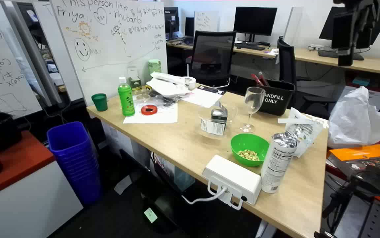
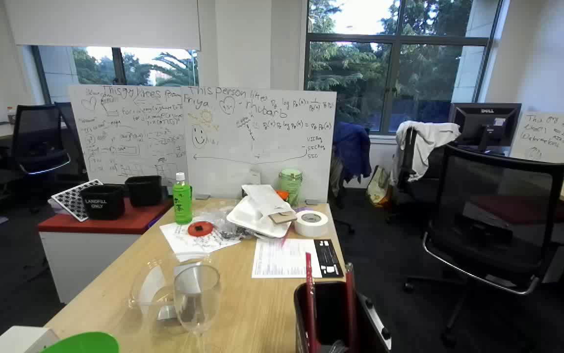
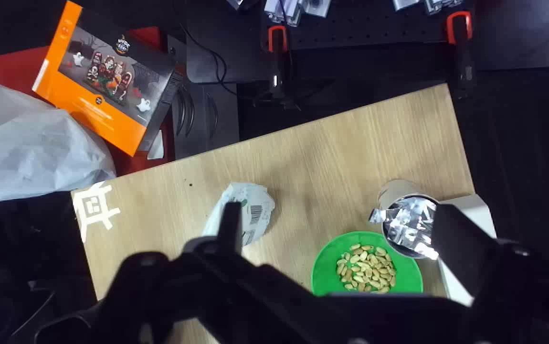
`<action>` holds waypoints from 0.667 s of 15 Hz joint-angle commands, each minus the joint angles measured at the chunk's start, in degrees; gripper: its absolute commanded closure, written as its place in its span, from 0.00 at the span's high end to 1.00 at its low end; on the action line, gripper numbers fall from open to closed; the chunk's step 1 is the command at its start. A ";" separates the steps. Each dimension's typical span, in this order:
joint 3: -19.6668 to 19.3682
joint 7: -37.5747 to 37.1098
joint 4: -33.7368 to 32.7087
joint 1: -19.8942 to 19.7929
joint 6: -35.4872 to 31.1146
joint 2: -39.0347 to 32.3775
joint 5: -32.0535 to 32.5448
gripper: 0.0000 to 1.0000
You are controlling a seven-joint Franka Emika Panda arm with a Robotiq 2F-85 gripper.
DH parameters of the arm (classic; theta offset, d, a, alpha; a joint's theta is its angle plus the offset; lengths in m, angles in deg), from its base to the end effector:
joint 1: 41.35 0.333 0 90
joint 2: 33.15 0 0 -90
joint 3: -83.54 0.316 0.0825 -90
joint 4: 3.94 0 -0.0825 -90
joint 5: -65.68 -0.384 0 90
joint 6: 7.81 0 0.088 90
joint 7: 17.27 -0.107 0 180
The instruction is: Move the black box to the left
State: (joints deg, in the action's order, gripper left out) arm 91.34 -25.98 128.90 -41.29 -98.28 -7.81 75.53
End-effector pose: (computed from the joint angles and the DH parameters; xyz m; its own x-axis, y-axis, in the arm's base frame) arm 0.3824 0.0386 0.4899 0.9648 -0.0439 -0.2593 0.0265 -0.9646 0.2622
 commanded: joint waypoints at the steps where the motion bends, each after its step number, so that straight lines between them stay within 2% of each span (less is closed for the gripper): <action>1: -0.83 -0.33 -0.10 0.99 0.15 -0.09 0.26 1.00; 5: -1.62 -0.95 -1.55 0.71 -3.71 -3.56 -0.88 1.00; 10: -2.37 -2.10 -4.05 1.05 -15.21 -10.43 -5.28 1.00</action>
State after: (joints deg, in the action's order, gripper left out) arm 89.78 -26.63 127.57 -41.00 -109.72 -13.88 72.98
